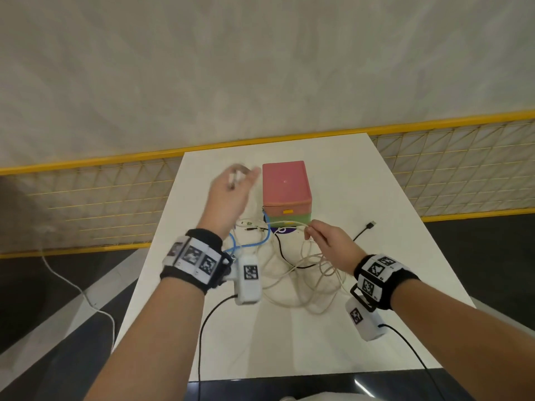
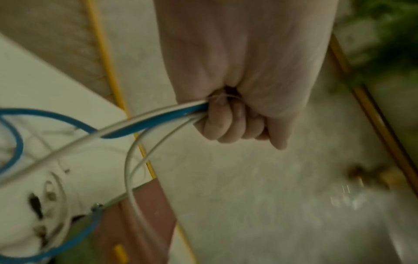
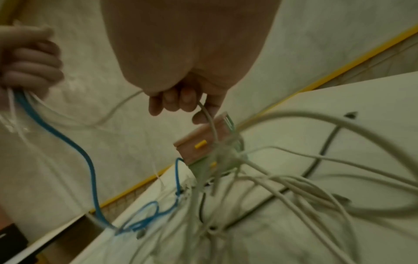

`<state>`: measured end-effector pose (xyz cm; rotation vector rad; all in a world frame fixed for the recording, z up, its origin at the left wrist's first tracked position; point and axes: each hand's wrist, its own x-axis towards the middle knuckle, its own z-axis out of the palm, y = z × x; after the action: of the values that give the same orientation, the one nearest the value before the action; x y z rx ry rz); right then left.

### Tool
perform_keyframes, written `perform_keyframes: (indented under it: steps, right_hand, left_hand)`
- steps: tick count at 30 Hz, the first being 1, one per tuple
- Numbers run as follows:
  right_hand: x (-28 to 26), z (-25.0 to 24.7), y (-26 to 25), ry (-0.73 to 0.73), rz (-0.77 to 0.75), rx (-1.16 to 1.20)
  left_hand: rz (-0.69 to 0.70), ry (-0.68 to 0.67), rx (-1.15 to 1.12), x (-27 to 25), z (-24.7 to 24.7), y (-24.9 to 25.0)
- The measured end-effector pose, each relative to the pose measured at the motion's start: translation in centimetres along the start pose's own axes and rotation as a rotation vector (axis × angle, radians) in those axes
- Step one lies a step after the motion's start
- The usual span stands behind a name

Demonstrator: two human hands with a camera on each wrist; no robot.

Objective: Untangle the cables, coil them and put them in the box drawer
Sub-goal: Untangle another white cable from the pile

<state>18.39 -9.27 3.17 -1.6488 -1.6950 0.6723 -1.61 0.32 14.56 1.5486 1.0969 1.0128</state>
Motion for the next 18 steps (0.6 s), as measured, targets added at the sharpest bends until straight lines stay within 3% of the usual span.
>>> perform_keyframes:
  steps: [4,7,10,14,18]
  right_hand:
    - [1.1,-0.6,-2.5,0.038,-0.094,0.059]
    - [1.2,-1.2,-3.7,0.029,-0.156,0.105]
    - [0.6,-1.4,-3.6,0.015,-0.147,0.146]
    - [-0.3,-0.8,-1.4,-0.006,-0.058,0.095]
    - [-1.2,-1.1,0.4,-0.040,0.025,0.057]
  left_hand:
    - [0.031,-0.354,0.402,-2.2,3.9,-2.8]
    - [-0.017,-0.435,0.462,-2.8,5.0,-3.5]
    - [0.033,-0.468,0.459,-2.4,4.5,-2.4]
    - [0.119,-0.243,0.576,-0.6,2.4,-0.3]
    - [0.178,0.146,0.539,1.2,-0.2,0.0]
